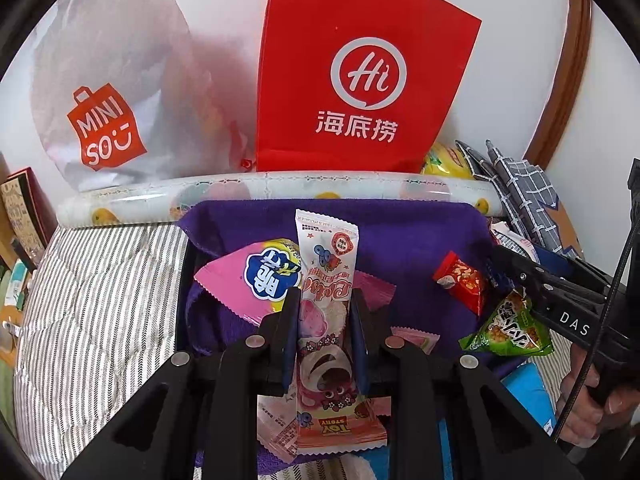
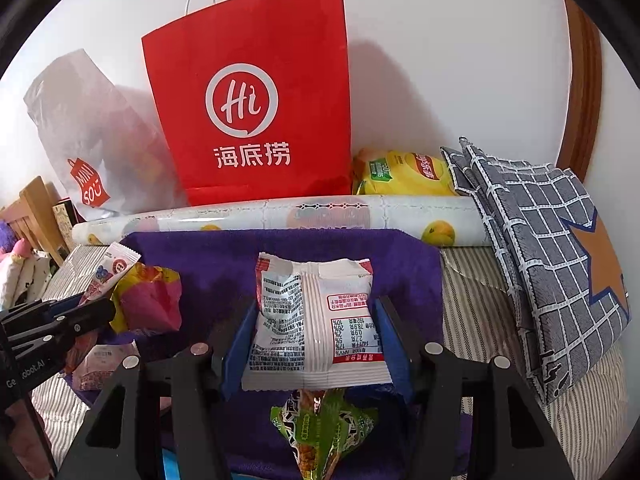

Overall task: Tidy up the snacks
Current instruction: 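Lower both packets onto the towel and open both grippers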

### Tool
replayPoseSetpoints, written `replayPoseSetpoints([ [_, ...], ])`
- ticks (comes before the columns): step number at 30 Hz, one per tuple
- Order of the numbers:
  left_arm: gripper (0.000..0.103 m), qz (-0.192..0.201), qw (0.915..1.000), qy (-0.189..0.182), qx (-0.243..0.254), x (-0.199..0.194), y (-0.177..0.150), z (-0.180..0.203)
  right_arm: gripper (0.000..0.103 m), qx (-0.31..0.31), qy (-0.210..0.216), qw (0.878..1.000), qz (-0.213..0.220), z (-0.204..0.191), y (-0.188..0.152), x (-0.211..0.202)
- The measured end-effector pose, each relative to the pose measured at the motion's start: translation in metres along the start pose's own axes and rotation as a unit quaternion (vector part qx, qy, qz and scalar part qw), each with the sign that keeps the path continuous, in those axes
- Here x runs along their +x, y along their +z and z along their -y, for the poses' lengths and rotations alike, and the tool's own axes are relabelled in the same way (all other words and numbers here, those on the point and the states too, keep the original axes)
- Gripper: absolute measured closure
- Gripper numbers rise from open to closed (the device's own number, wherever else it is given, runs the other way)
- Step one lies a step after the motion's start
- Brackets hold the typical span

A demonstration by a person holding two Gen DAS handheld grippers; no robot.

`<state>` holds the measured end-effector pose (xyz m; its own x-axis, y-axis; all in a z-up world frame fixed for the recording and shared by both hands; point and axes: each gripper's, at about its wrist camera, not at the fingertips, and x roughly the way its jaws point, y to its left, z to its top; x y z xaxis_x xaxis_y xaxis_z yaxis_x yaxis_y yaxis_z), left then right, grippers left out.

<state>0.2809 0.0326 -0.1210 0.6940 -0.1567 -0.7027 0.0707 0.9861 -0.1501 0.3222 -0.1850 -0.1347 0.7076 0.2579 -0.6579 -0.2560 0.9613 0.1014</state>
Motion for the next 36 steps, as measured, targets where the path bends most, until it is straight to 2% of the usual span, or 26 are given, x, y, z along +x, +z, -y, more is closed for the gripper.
replayPoseSetpoints([
  [5,0.080,-0.006,1.0000,0.000,0.002,0.003,-0.001,0.001,0.046,0.003,-0.008,1.000,-0.010,0.001,0.000,0.005],
  [14,0.079,-0.011,0.9999,0.002,0.010,0.007,-0.003,0.005,0.047,-0.013,-0.027,1.000,-0.001,-0.006,-0.002,0.001],
  [32,0.079,-0.017,0.9997,-0.006,0.013,0.011,-0.005,0.006,0.047,-0.005,-0.007,1.000,0.021,-0.002,0.000,-0.011],
  [35,0.073,-0.017,0.9997,-0.006,0.013,0.011,-0.005,0.007,0.047,-0.002,-0.005,1.000,0.020,-0.001,0.001,-0.011],
  [36,0.069,-0.018,0.9997,-0.007,0.012,0.011,-0.004,0.006,0.047,-0.001,-0.005,1.000,0.020,-0.001,0.000,-0.011],
])
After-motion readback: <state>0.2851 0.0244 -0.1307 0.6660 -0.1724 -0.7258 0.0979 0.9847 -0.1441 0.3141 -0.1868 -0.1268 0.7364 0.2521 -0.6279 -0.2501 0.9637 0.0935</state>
